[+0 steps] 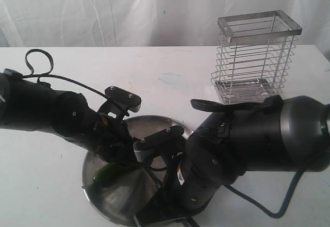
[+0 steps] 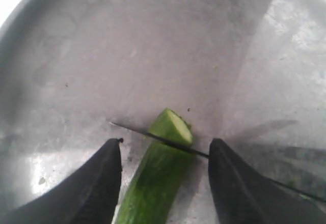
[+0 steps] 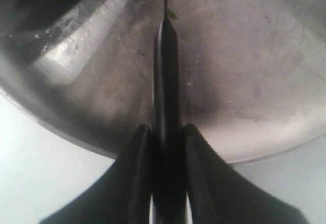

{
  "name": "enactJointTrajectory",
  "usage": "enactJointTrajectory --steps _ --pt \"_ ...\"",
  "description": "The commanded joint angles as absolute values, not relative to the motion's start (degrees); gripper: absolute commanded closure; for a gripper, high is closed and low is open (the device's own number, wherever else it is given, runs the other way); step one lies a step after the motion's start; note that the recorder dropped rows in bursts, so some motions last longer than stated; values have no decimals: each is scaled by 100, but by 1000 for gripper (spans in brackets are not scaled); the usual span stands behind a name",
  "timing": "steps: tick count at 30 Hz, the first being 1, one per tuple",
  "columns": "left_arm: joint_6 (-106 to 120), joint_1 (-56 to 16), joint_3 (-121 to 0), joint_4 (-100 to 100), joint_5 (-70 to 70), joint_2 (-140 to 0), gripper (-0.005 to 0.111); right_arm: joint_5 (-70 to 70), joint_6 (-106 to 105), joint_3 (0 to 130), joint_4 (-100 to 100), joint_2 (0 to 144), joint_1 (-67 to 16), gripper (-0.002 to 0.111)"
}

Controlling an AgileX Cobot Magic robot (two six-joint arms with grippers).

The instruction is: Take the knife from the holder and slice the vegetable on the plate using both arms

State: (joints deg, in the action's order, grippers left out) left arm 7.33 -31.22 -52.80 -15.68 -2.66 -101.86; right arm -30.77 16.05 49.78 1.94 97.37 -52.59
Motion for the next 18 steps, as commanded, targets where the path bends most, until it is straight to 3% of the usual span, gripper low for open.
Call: enactJointTrajectory --steps 1,18 --pt "772 -3158 -5253 -1523 -410 -10401 51 -2981 1515 5018 195 9674 -5262 108" --pt "772 -3158 -5343 -1155 -793 -9738 51 -3021 1515 5018 195 9674 -5262 108"
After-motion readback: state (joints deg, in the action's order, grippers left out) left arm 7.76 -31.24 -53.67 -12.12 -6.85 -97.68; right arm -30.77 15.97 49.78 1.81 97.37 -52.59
